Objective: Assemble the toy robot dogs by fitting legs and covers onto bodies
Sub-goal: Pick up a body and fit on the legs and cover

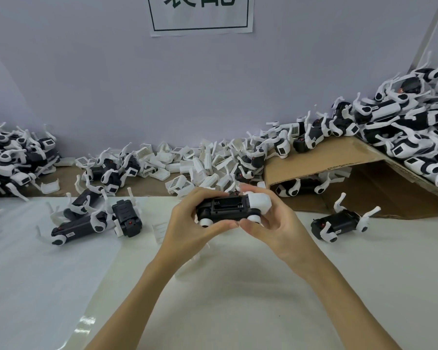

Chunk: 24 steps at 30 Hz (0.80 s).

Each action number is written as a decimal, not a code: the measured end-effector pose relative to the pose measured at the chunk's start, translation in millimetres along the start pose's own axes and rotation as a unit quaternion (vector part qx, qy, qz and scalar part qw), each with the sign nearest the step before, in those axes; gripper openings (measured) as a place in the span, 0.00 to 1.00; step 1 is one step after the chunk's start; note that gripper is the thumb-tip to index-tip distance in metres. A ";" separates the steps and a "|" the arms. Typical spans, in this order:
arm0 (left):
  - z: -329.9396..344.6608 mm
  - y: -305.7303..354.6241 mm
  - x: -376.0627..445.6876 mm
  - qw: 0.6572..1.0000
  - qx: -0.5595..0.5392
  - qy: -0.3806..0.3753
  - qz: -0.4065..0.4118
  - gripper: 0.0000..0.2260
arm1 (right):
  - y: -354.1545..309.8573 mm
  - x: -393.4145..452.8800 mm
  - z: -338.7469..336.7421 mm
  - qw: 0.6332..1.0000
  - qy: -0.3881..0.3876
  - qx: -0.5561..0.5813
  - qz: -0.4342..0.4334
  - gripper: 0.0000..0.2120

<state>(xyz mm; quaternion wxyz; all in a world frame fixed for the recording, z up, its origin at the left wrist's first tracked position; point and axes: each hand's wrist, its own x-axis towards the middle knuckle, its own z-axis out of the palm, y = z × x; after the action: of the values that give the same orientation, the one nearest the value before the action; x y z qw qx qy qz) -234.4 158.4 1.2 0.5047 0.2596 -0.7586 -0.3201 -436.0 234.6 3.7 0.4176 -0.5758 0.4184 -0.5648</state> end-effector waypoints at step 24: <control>27.5 10.3 -17.0 0.955 0.141 0.081 0.247 0.18 | -5.5 -4.4 15.7 0.964 0.058 0.216 0.140 0.37</control>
<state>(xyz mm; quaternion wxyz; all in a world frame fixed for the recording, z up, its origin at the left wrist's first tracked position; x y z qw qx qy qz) -254.7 183.5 -9.1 0.5865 0.1576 -0.7926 -0.0534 -420.3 240.6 7.4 0.5822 -0.3737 0.3861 -0.6102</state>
